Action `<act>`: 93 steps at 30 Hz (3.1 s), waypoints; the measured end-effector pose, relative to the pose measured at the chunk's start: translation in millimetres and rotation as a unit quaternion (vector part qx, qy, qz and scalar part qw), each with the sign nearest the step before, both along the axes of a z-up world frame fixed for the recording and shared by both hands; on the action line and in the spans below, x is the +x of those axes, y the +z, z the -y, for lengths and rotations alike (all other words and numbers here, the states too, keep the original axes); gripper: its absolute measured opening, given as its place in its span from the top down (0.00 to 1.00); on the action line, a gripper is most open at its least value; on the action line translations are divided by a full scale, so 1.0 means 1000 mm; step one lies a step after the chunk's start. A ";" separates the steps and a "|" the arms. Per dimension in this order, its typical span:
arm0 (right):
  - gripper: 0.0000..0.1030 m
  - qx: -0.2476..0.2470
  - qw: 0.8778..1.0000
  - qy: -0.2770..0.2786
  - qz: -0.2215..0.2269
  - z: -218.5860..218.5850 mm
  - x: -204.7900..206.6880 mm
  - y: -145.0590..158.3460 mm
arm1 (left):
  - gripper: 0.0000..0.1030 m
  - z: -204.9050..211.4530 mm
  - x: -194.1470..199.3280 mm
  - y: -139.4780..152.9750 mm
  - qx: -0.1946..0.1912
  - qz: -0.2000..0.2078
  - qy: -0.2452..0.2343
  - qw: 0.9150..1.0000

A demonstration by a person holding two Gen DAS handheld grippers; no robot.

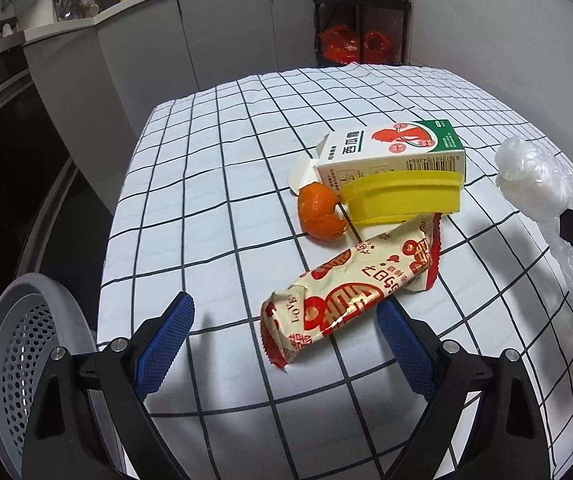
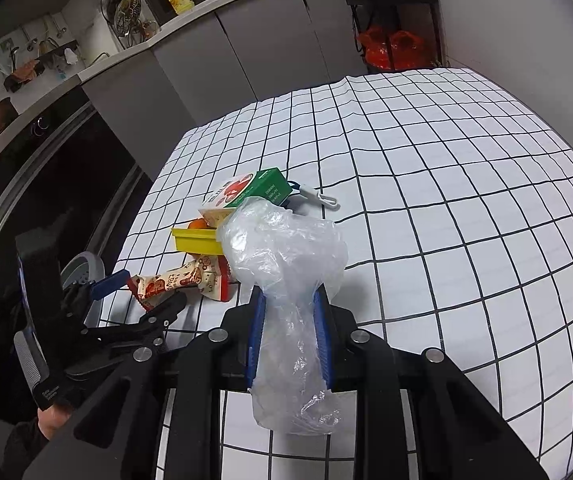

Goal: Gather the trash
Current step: 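Grasp the red-and-white snack wrapper with the left gripper while the right gripper lifts the bag, then carry the wrapper in the left gripper and bag in the right over the basket, then open the left gripper to drop the wrapper while the right gripper releases the bag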

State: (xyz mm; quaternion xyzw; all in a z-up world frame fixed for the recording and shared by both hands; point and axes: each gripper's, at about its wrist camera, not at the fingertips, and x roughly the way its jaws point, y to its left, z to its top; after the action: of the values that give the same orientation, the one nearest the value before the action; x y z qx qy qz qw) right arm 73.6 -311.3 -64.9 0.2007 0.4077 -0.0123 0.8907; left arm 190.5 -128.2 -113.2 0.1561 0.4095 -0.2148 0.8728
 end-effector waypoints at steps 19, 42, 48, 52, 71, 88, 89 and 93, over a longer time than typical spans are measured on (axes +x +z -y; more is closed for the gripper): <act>0.78 0.002 1.000 0.008 0.003 -0.005 0.001 0.001 | 0.79 0.008 -0.015 0.002 -0.015 -0.007 -0.042 0.999; 0.78 0.008 0.998 0.031 0.053 -0.028 -0.009 0.025 | 0.79 -0.068 -0.052 0.045 -0.076 0.035 0.039 0.996; 0.78 0.011 0.996 0.058 0.065 -0.055 -0.003 0.032 | 0.79 -0.108 -0.051 0.054 -0.091 0.047 0.087 0.991; 0.78 0.015 0.994 0.080 0.069 -0.080 0.005 0.035 | 0.79 -0.142 -0.054 0.060 -0.103 0.054 0.132 0.984; 0.77 0.034 0.975 0.210 0.068 -0.223 0.044 0.032 | 0.79 -0.261 -0.066 0.056 -0.082 0.053 0.290 0.952; 0.76 0.023 0.961 0.270 0.046 -0.285 0.069 0.015 | 0.77 -0.292 -0.063 0.046 -0.060 0.032 0.352 0.933; 0.76 0.023 0.961 0.271 0.044 -0.286 0.071 0.013 | 0.76 -0.291 -0.062 0.046 -0.059 0.032 0.353 0.933; 0.76 0.024 0.960 0.278 0.040 -0.289 0.077 0.007 | 0.76 -0.295 -0.064 0.046 -0.060 0.032 0.354 0.933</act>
State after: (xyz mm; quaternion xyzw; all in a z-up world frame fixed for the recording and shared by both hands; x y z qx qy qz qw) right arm 150.5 -22.4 -57.8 0.1013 0.4119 0.2531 0.8695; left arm 126.8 166.3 -67.2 -0.0448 0.3967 0.0893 0.9125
